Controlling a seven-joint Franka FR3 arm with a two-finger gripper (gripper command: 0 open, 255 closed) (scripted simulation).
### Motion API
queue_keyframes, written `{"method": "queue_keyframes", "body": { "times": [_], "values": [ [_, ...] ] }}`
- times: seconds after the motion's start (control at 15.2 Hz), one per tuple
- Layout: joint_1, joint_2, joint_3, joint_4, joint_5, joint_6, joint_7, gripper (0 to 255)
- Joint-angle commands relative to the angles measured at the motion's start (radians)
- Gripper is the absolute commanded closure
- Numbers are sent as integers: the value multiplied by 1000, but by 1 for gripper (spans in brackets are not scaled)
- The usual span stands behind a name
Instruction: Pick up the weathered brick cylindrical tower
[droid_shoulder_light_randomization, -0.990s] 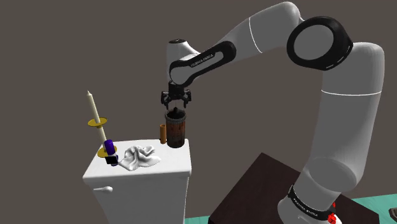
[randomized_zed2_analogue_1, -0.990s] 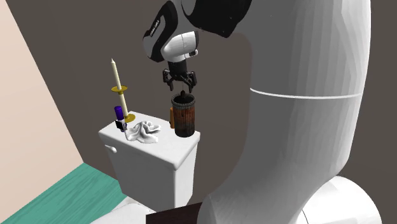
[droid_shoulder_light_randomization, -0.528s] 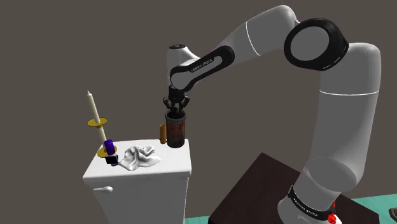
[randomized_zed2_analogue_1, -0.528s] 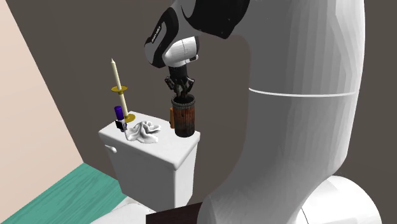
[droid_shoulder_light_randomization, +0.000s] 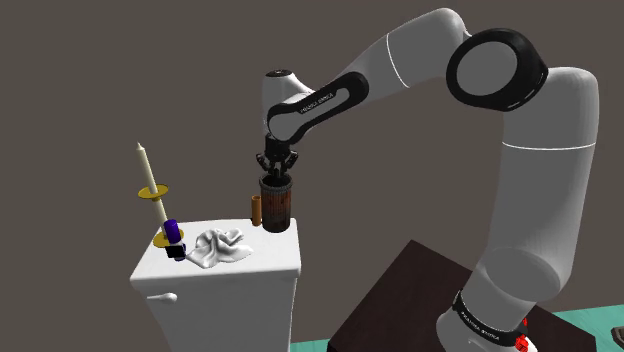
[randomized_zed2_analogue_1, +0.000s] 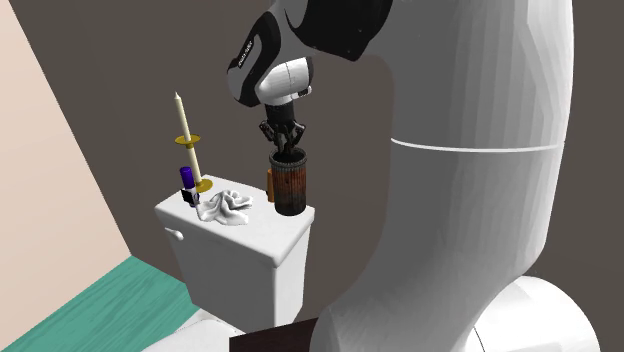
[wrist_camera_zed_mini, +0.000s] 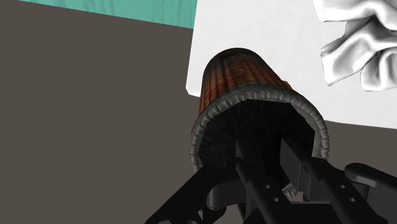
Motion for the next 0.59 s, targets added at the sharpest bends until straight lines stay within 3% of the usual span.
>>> {"method": "queue_keyframes", "body": {
  "times": [0.0, 0.53],
  "values": [
    [-1, -6, 1, 6, 3, -11, -3, 255],
    [-3, -46, 8, 61, 25, -104, -26, 255]
  ]
}}
